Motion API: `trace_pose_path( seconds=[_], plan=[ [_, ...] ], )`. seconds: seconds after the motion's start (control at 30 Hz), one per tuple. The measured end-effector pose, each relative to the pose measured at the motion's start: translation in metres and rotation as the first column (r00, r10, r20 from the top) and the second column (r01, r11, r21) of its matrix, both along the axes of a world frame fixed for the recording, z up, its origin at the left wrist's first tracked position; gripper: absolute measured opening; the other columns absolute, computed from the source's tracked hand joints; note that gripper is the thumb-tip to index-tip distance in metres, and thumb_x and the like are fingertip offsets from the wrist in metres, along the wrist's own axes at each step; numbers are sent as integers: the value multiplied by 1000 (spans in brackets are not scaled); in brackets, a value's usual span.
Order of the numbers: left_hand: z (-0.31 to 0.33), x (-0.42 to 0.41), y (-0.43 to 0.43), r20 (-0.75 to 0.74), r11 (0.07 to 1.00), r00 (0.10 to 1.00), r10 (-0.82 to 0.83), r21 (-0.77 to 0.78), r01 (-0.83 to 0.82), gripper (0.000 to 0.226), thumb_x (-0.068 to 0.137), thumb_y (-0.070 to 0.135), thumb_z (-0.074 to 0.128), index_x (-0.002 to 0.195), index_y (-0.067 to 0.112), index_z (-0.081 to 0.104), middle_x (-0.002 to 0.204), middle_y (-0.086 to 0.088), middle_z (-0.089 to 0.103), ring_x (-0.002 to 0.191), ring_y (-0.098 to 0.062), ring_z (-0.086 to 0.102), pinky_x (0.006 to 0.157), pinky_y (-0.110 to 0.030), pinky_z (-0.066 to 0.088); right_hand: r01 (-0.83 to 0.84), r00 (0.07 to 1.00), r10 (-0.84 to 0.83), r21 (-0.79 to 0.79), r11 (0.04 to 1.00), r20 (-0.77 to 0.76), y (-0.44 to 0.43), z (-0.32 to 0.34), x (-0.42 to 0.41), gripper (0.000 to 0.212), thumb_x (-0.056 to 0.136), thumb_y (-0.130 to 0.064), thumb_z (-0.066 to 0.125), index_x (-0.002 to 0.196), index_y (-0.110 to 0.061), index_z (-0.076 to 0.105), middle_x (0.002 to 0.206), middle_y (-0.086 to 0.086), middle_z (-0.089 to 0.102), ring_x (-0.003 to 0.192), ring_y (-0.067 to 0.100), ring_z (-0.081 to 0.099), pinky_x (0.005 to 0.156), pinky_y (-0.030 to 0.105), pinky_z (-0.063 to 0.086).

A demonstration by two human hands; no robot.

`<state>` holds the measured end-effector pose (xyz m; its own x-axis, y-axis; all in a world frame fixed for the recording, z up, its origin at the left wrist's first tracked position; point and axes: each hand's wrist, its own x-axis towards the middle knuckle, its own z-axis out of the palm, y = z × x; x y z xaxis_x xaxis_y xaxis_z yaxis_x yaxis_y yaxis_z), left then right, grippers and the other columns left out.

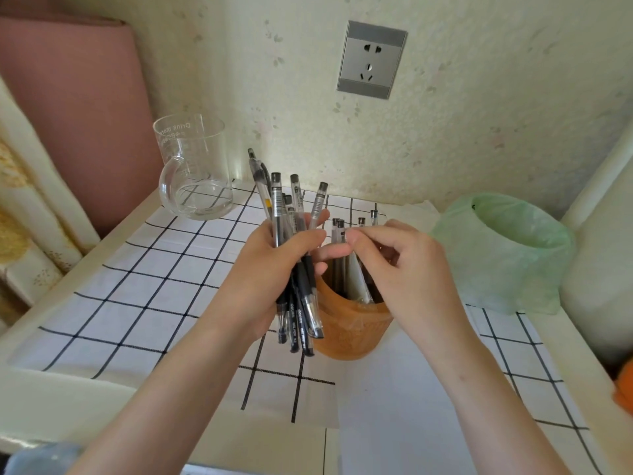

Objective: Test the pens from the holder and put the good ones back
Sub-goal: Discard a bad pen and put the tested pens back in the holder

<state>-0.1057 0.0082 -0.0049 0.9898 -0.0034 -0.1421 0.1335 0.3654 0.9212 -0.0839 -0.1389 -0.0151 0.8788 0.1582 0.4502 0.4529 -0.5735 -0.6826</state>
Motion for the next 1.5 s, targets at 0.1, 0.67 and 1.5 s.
trace_pose_path(
  seconds=[0.1, 0.67, 1.5],
  plan=[
    [-1, 2, 5, -6, 999, 999, 42, -1, -42, 27, 87, 13, 59, 114, 11, 60, 80, -4, 73, 60, -11, 65, 54, -20, 54, 47, 999, -47, 9, 999, -5, -1, 0, 0, 17, 90, -25, 61, 103, -24, 73, 77, -11, 62, 69, 3, 53, 63, 8, 39],
    [8, 0, 4, -24, 969, 991, -130, -216, 122, 24, 87, 10, 55, 111, 5, 59, 104, -15, 71, 96, -23, 68, 82, -30, 56, -86, 983, 162, 566, 820, -86, 6, 14, -8, 11, 93, -23, 56, 87, -15, 62, 69, -5, 65, 59, 5, 55, 52, 17, 41],
    [12, -5, 5, -31, 954, 999, -37, -299, 26, 20, 90, 17, 54, 104, 3, 57, 90, -9, 74, 69, -9, 71, 66, -25, 59, 73, 994, -84, 163, 984, 65, 3, 4, -3, 15, 86, -28, 67, 100, -25, 70, 88, -10, 59, 78, 4, 52, 66, 11, 39]
  ],
)
